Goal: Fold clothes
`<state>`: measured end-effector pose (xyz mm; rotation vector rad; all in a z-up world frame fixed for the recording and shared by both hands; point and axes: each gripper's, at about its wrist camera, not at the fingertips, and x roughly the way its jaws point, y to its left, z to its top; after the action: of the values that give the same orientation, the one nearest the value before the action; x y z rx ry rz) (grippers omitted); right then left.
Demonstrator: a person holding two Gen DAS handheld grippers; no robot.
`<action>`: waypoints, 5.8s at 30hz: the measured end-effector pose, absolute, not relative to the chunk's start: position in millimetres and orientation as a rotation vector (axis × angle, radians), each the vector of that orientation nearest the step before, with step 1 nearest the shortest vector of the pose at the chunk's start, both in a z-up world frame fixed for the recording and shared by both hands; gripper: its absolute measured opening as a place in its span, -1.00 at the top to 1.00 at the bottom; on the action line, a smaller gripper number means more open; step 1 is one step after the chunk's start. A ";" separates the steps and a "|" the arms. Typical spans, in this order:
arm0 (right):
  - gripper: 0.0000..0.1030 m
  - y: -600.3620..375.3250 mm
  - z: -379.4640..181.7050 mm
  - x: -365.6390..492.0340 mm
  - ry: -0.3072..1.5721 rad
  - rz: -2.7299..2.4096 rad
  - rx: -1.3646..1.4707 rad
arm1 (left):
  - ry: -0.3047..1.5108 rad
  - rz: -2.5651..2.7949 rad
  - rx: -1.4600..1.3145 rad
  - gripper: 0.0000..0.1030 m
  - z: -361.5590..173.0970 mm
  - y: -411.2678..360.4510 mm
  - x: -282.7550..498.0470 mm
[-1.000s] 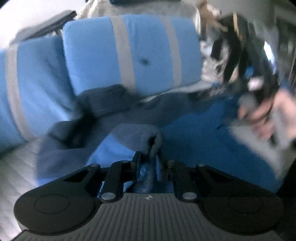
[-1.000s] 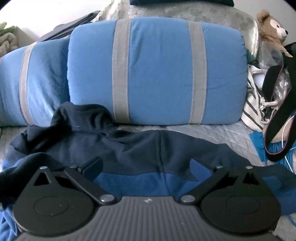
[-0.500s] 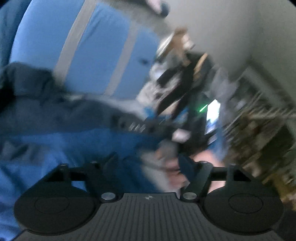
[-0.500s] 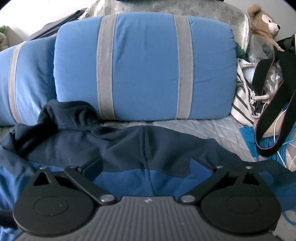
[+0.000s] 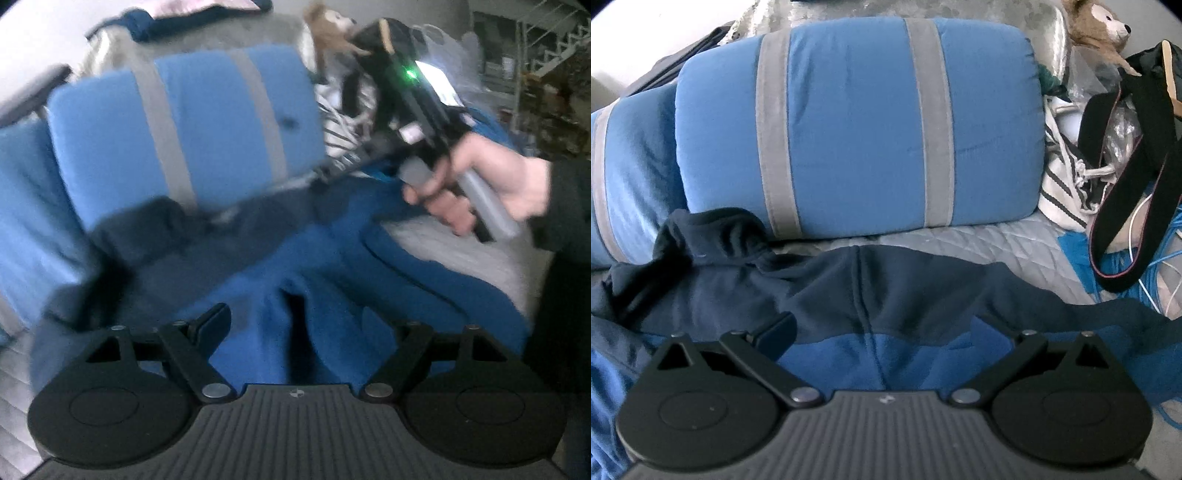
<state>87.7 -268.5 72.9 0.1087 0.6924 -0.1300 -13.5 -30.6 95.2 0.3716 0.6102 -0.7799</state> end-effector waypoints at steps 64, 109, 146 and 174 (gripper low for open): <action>-1.00 -331.7 80.2 70.2 0.690 0.153 0.657 | 0.080 -0.305 1.116 0.53 57.5 -116.5 -44.9; 0.72 -266.1 102.4 51.7 0.548 0.415 0.545 | 0.003 -0.549 1.288 -0.08 34.5 -127.3 -96.7; -0.58 -284.9 81.3 66.3 0.671 0.121 0.490 | 0.030 -0.265 0.678 0.61 134.4 -43.2 -30.5; -0.64 -247.4 70.7 76.3 0.723 0.066 0.289 | 0.494 0.829 -0.226 0.62 2.7 475.3 -178.2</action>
<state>76.3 -247.4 70.7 0.2890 0.7229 0.0657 -178.2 475.3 2.7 -0.2265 0.4936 0.8293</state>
